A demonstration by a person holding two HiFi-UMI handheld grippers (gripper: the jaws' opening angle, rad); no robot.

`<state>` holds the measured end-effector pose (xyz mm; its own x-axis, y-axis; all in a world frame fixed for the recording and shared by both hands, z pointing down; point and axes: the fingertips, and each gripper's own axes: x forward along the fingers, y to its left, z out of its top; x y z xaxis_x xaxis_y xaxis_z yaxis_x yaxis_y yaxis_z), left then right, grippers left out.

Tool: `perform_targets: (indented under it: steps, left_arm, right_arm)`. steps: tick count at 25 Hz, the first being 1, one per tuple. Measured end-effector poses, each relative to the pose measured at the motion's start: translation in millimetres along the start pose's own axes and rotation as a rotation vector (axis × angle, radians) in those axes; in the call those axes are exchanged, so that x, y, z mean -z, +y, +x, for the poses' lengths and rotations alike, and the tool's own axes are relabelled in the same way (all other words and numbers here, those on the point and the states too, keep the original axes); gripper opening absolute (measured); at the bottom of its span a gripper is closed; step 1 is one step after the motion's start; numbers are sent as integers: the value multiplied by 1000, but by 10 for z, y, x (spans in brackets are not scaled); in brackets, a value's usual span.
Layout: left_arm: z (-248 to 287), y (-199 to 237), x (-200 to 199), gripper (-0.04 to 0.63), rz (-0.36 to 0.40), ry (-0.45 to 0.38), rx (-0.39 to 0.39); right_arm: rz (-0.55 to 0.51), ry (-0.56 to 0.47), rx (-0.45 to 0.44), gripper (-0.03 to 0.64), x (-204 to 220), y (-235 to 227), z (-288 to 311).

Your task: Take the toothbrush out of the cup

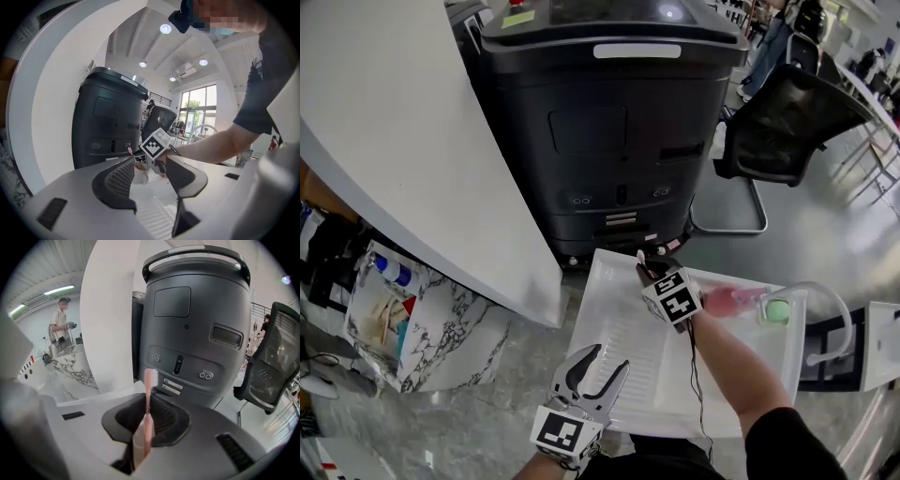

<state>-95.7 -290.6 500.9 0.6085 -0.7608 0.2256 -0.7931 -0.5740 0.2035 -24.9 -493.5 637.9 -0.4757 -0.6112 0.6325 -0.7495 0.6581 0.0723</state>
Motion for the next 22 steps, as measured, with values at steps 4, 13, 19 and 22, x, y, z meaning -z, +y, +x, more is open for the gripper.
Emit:
perform_targets:
  steps: [4,13,19,22]
  left_arm:
    - [-1,-27,-3,216,-24,40,3]
    - [-39,-100,-28,216,11,-4,18]
    - [-139,-185,-102,216,12,-19,17]
    - [-212,-230,-111,216,26,-19,19]
  right_arm:
    - [10,-5,4,38,-6,-23,-20]
    - [36,-55,26,37,-114,-77,-204]
    - [50,-100,46,35,-240,-111,-375]
    - [53,-122,63,35,-299,-121,-480]
